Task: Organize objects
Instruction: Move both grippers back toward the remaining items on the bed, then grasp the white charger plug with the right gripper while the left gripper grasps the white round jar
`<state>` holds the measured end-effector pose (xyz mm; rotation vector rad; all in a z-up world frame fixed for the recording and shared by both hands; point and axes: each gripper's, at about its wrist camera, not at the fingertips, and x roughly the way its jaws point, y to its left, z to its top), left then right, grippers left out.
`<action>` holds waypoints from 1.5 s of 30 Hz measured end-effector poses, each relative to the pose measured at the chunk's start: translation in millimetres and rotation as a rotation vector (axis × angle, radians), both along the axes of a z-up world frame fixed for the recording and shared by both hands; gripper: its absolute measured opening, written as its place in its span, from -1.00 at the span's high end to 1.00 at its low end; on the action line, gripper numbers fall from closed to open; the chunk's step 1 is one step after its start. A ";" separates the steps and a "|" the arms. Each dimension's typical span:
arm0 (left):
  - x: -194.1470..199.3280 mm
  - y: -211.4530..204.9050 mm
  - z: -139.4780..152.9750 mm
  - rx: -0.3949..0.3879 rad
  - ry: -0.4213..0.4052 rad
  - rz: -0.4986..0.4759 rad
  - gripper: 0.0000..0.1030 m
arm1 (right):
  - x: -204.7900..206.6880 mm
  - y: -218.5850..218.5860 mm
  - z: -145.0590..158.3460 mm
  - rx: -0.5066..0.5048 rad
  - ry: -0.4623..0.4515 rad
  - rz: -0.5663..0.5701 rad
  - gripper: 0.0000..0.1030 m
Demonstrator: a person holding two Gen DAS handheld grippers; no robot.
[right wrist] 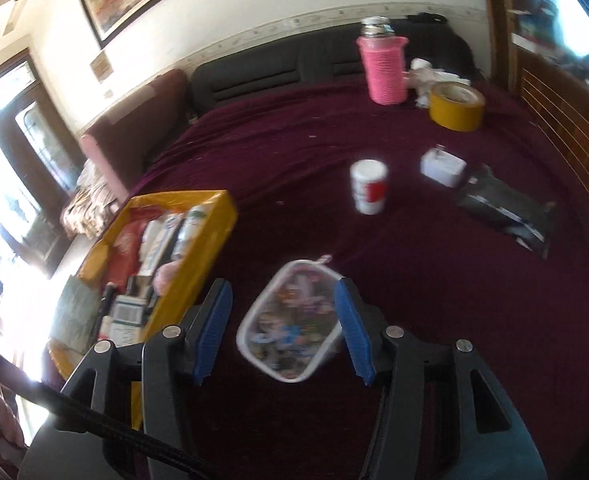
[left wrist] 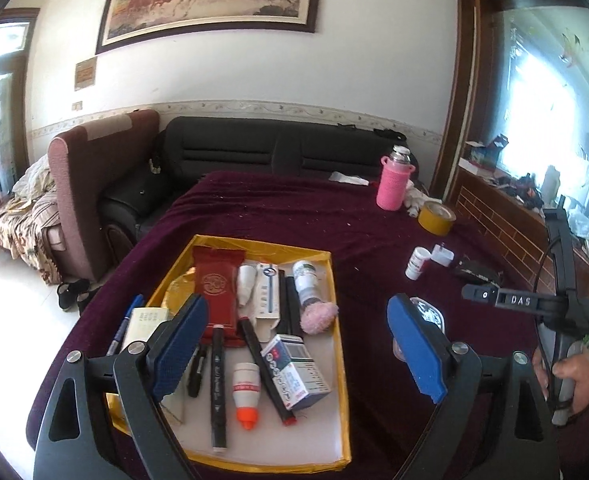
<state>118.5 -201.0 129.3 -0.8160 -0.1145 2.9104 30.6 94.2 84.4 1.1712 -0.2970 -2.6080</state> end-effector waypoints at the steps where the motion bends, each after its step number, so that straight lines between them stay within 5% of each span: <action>1: -3.7 9.8 -2.1 -0.008 -0.013 -0.017 -0.70 | -3.0 21.4 -5.1 -0.009 -0.014 -0.046 -0.01; 5: -26.6 50.5 -9.4 -0.021 -0.070 -0.095 -0.70 | -16.0 83.3 -16.6 -0.002 -0.040 -0.166 -0.01; 9: -60.4 94.3 -12.1 -0.067 -0.104 -0.150 -0.70 | -43.5 107.7 -12.9 0.016 -0.023 -0.188 -0.01; 13: -89.2 126.2 -15.0 -0.030 -0.163 -0.203 -0.70 | -98.2 122.8 -6.6 0.047 -0.031 -0.177 -0.16; 20: -124.3 163.5 -25.7 -0.062 -0.212 -0.240 -0.70 | -182.8 114.8 -26.3 0.202 -0.122 -0.067 -0.17; 29: -163.7 170.4 -48.3 -0.007 -0.334 -0.227 -0.69 | -225.5 93.6 -67.8 0.321 -0.179 0.023 -0.17; 37: -169.2 168.9 -56.4 0.008 -0.345 -0.201 -0.69 | -214.6 93.6 -67.0 0.243 -0.195 -0.027 -0.01; 45: -208.8 215.4 -62.1 -0.175 -0.259 -0.271 -0.69 | -108.2 121.9 -25.2 -0.070 -0.112 -0.099 -0.02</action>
